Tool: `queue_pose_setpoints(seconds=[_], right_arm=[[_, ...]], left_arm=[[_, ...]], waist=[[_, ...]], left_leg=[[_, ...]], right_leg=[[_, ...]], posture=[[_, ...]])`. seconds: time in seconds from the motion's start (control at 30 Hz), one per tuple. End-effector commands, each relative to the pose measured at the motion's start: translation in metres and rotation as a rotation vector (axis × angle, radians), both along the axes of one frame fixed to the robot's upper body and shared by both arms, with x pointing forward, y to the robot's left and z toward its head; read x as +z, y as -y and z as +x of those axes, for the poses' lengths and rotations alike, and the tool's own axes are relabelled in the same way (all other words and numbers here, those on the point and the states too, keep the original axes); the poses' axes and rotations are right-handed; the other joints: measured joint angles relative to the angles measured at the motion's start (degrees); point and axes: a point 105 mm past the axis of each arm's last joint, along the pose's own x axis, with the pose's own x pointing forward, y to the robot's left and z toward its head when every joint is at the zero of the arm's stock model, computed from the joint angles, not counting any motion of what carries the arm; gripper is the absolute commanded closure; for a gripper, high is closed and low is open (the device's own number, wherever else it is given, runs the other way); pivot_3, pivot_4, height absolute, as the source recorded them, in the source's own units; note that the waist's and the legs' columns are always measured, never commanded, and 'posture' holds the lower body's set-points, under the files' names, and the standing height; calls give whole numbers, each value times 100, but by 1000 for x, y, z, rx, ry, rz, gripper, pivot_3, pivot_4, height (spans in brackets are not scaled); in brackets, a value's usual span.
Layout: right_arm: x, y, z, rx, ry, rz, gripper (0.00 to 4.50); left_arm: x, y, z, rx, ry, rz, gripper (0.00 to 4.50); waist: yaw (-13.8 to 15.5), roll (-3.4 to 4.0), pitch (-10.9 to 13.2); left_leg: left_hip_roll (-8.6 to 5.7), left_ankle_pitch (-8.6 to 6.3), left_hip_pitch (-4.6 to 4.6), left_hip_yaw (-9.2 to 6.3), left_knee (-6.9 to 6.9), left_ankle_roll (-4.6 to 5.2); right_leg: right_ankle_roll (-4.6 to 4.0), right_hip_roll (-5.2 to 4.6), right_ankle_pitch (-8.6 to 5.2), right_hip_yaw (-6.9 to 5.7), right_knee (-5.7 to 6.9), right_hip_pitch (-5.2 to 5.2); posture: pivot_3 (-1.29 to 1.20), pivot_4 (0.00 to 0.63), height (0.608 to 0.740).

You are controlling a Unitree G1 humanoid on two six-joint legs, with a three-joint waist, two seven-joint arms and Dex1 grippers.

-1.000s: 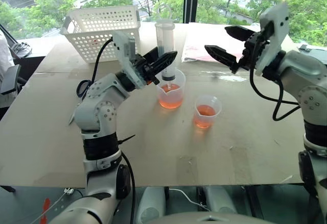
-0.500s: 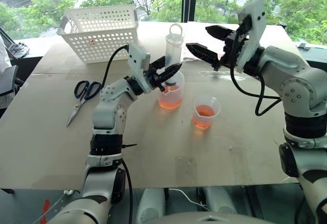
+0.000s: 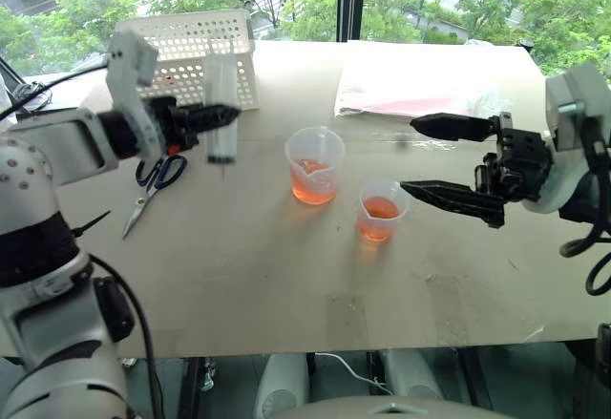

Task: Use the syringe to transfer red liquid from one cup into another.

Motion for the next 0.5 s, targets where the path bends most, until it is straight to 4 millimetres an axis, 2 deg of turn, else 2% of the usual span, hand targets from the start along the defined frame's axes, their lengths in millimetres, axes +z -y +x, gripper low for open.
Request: queue_pose_setpoints(seconds=[0.03,0.17,0.3,0.5], right_arm=[[7,0,-5,-1,67,7,0],[3,-3,-9,-11,71,4,0],[0,-3,-14,-34,66,10,0],[-4,-4,-24,-57,47,13,0]], left_arm=[[-21,-4,4,21,-126,18,3069],[-39,-11,14,45,-185,97,3069],[-56,-14,20,38,-237,132,3069],[-65,-12,23,9,-262,140,3069]], waist=[[29,3,4],[73,-1,3],[65,-1,3],[66,-2,4]], left_leg=[[0,1,0,1,0,-1],[0,8,-6,-4,0,-10],[0,7,-18,9,-2,-10],[-1,7,-20,12,-24,-10]], right_leg=[[-1,0,0,2,1,-2],[-37,1,-3,-4,2,-5],[-19,-3,9,8,-10,-12],[-19,-5,8,6,-24,-16]], posture=[[0,150,740],[0,150,740],[0,150,740],[0,150,740]])
